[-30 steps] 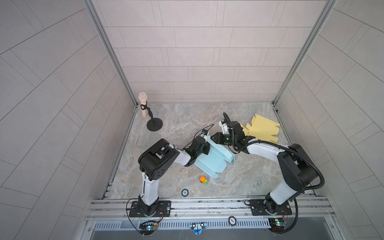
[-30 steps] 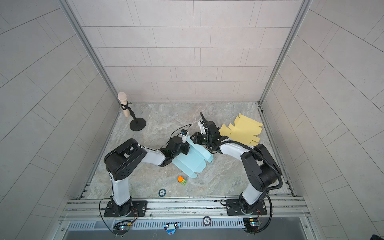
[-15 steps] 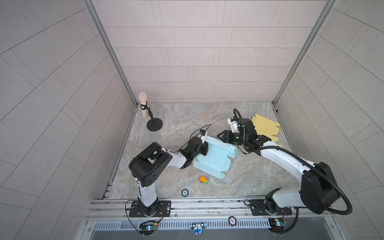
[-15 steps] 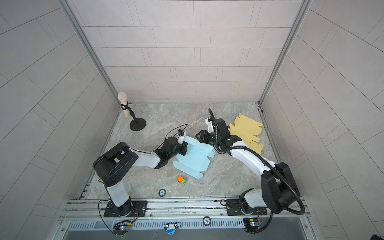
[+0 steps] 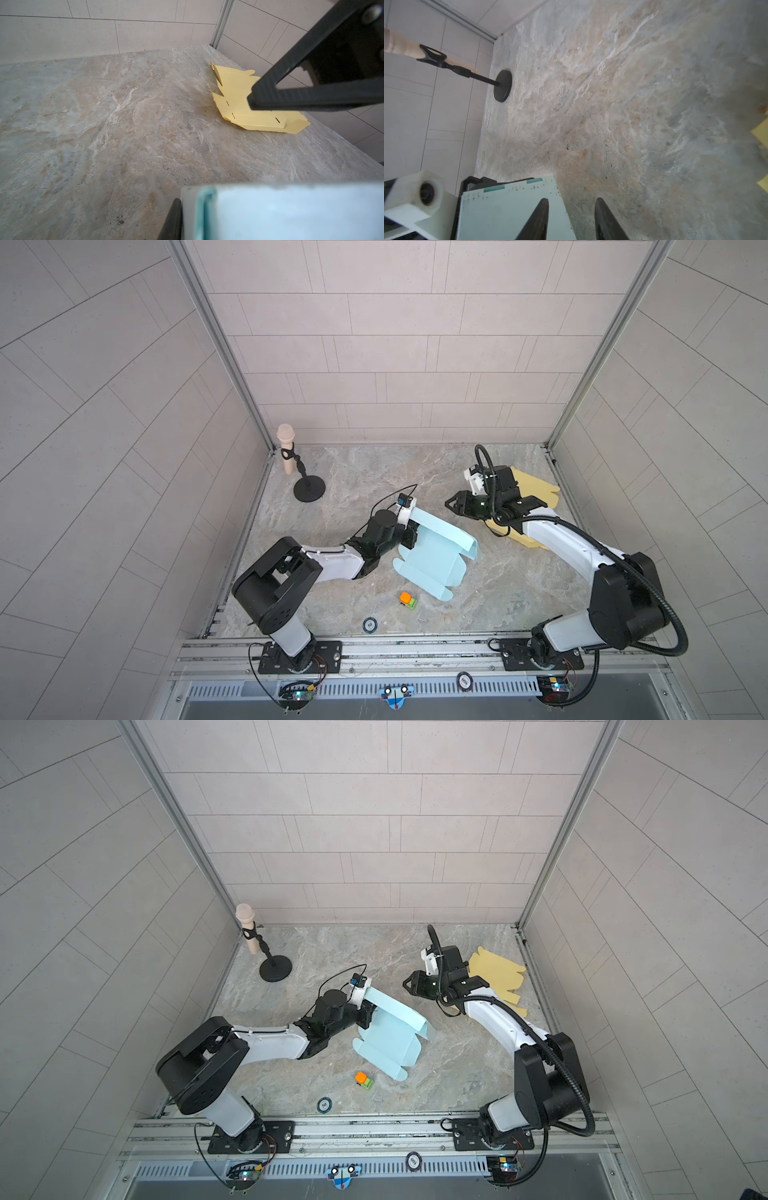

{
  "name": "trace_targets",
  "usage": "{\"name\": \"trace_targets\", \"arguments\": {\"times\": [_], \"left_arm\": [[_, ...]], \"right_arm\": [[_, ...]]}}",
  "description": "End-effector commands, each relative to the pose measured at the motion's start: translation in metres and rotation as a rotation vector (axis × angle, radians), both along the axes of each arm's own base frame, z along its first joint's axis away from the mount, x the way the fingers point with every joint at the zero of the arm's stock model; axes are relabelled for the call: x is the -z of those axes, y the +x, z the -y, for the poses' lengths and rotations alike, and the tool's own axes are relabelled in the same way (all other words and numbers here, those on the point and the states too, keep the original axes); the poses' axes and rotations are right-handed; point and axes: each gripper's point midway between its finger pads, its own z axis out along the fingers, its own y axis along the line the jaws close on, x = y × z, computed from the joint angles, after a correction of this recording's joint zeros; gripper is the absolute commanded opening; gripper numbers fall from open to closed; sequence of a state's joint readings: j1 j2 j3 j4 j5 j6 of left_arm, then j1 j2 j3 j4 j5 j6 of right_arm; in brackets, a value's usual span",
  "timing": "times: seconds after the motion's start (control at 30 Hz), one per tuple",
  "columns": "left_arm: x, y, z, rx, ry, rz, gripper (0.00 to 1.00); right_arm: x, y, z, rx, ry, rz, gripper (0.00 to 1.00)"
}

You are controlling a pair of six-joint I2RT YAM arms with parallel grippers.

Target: Fold the paper box

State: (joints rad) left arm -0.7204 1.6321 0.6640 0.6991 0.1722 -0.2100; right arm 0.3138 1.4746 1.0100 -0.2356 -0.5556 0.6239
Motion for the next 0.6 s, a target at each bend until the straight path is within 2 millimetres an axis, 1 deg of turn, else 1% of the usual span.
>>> {"name": "trace_targets", "arguments": {"times": [0.0,0.07,0.17,0.43,0.57], "left_arm": [[-0.015,0.0,0.011,0.04,-0.043,0.012,0.14],[-0.016,0.0,0.013,0.045,-0.052,0.009,0.15],[-0.016,-0.001,0.013,0.047,-0.053,0.009,0.15],[-0.015,0.001,0.011,0.03,-0.046,0.008,0.15],[-0.013,0.003,0.009,0.012,-0.041,0.008,0.15]], "right_arm": [[0.005,-0.009,-0.021,-0.089,0.016,0.003,0.39],[0.013,-0.013,-0.03,-0.119,0.016,-0.013,0.38],[0.02,-0.015,-0.041,-0.152,0.026,-0.033,0.37],[0.028,-0.022,-0.066,-0.234,0.041,-0.067,0.36],[0.028,-0.029,-0.078,-0.288,0.056,-0.077,0.36]]}}
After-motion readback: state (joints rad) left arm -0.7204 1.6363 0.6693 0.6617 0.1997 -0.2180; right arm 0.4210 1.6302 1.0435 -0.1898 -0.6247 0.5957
